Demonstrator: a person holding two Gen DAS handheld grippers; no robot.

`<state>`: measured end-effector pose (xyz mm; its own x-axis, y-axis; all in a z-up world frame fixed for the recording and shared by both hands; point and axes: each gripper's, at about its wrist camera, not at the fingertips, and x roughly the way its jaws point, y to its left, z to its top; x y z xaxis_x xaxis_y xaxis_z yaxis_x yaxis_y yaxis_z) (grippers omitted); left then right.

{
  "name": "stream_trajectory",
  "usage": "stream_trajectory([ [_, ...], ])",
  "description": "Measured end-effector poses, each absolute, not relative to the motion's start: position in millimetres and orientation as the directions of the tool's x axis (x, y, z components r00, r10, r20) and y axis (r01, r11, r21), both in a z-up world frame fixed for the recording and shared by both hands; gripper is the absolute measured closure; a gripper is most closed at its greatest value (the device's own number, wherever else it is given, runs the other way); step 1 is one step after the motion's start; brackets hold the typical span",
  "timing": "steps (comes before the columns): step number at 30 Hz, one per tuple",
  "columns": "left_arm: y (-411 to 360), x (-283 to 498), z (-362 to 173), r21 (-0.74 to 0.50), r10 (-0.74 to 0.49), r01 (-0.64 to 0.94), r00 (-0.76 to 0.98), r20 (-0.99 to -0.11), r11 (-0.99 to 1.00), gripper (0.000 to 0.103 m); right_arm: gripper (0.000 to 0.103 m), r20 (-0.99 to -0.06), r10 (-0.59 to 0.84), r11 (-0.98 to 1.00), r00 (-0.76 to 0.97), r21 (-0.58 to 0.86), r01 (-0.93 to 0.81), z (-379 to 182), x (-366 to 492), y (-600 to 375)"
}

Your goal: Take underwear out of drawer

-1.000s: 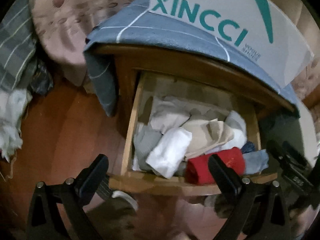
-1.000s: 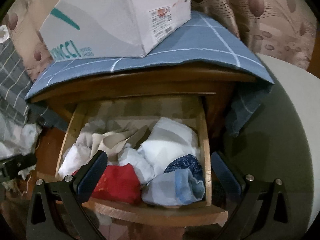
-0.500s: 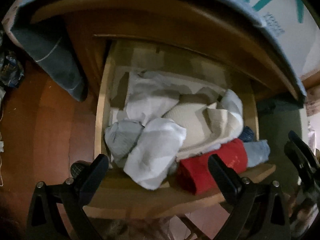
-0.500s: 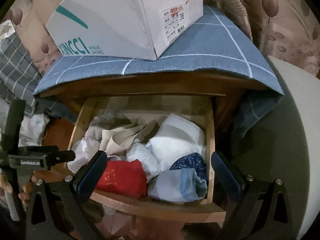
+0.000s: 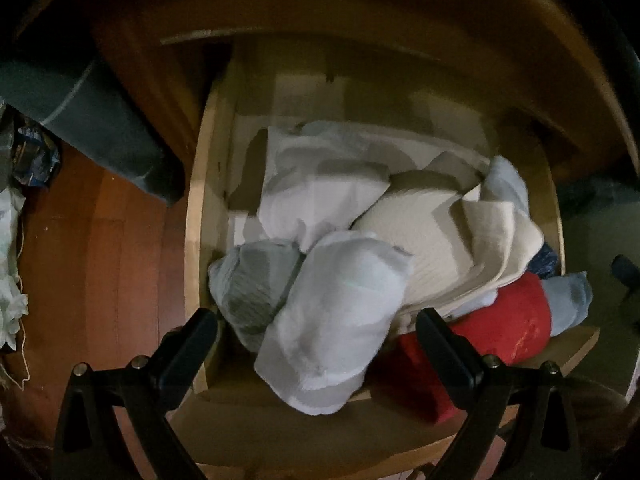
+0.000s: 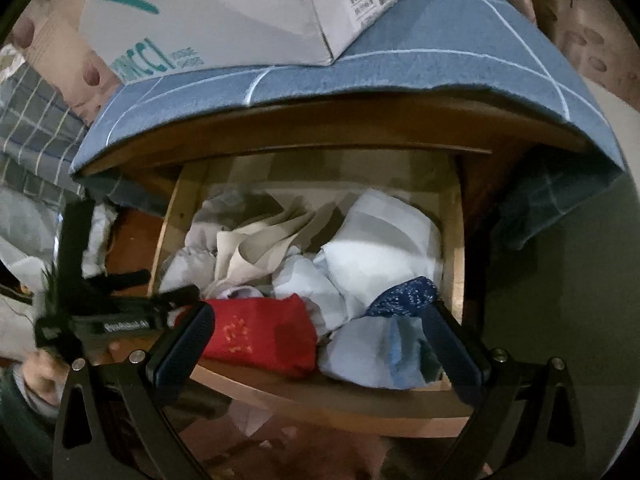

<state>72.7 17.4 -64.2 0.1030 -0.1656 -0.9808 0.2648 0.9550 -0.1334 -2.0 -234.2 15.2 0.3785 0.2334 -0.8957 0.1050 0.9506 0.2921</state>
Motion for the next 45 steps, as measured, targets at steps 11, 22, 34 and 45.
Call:
stream_trajectory([
  [11,27,71,-73,-0.213,-0.23,0.221,0.05,-0.972,0.952,0.05,0.0,-0.923,0.222,0.965,0.315,0.255,0.068,7,8,-198],
  [22,47,57,-38,-0.303,-0.331,0.182,0.15,-0.931,0.935,0.053,0.0,-0.95,0.24,0.964,0.201,0.257,0.064,-20,17,-169],
  [34,68,48,-16,-0.318,-0.348,0.148,0.264,-0.9,0.936,0.053,0.0,-0.963,0.228,0.972,0.141,0.235,0.032,-43,33,-142],
  [45,72,47,-19,-0.339,-0.364,0.137,0.248,-0.898,0.931,0.053,0.0,-0.989,0.095,0.995,0.116,0.093,-0.02,-64,40,-120],
])
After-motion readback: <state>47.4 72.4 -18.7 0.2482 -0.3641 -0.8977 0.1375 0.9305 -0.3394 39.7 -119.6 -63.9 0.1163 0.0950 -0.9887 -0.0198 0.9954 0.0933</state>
